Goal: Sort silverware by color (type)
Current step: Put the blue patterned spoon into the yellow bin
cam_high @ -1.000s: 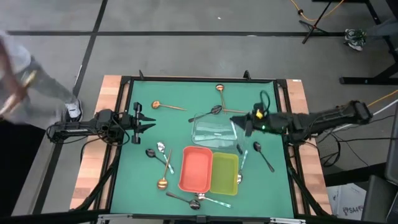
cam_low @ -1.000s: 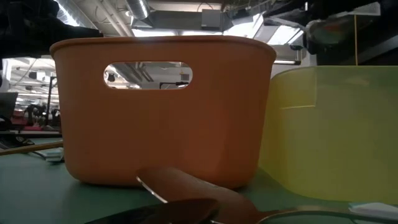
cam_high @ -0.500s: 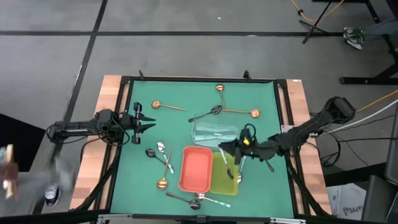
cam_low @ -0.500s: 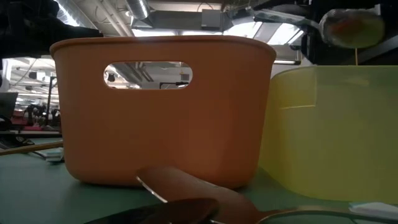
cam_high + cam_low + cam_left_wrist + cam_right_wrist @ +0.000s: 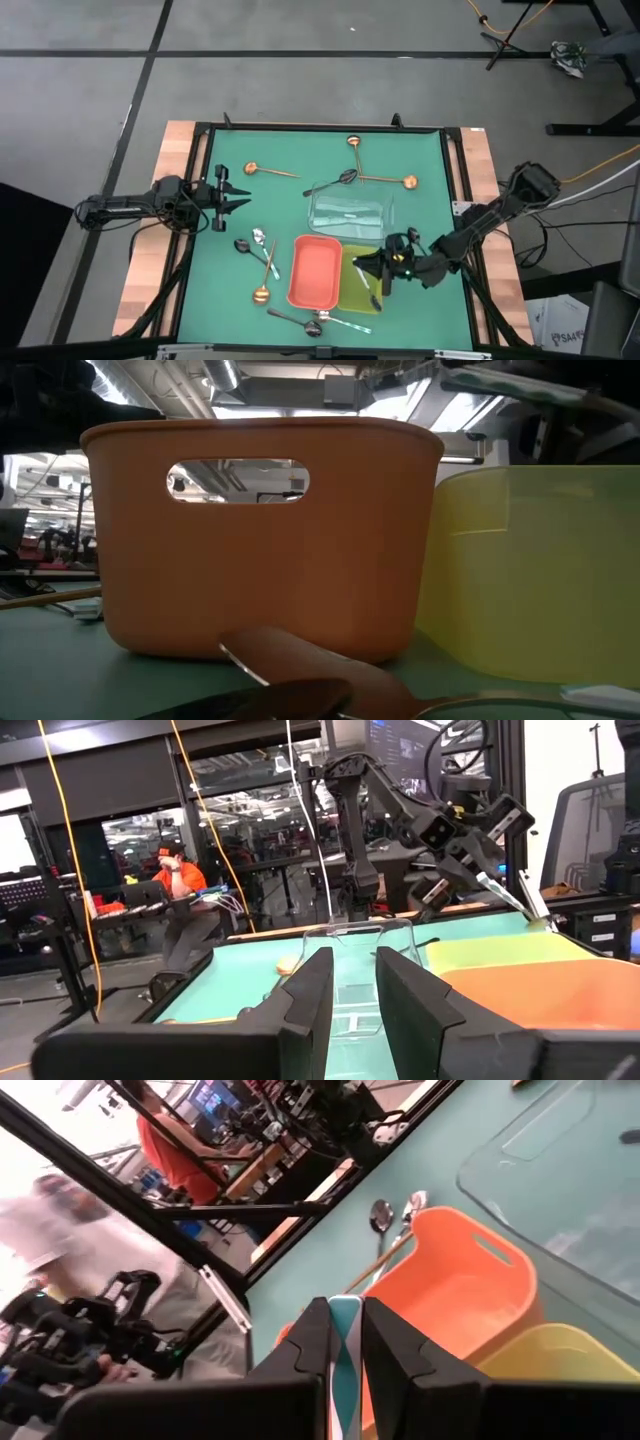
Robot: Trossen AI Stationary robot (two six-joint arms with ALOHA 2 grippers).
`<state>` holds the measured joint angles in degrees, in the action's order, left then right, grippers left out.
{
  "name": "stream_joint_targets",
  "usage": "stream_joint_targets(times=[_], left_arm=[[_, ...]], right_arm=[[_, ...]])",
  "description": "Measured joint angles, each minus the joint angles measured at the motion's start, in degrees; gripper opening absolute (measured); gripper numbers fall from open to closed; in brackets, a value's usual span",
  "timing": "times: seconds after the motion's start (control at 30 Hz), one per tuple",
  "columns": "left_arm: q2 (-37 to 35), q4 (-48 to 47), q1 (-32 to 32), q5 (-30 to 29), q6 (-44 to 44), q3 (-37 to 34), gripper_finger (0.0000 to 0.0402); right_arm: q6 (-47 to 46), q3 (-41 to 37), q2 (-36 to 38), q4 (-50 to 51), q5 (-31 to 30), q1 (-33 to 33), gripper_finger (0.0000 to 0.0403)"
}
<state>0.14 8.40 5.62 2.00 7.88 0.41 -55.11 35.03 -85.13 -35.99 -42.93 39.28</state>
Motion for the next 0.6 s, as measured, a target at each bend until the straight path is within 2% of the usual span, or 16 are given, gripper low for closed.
stream_joint_targets(times=[0.3,0.6], left_arm=[[0.0,0.0,0.0,0.0,0.0,0.0,0.0073],[0.0,0.0,0.0,0.0,0.0,0.0,0.0073]], right_arm=[[0.1,0.0,-3.8,0.1,-3.0,0.1,0.003],[0.1,0.0,-7.9,0.0,-3.0,0.1,0.003]])
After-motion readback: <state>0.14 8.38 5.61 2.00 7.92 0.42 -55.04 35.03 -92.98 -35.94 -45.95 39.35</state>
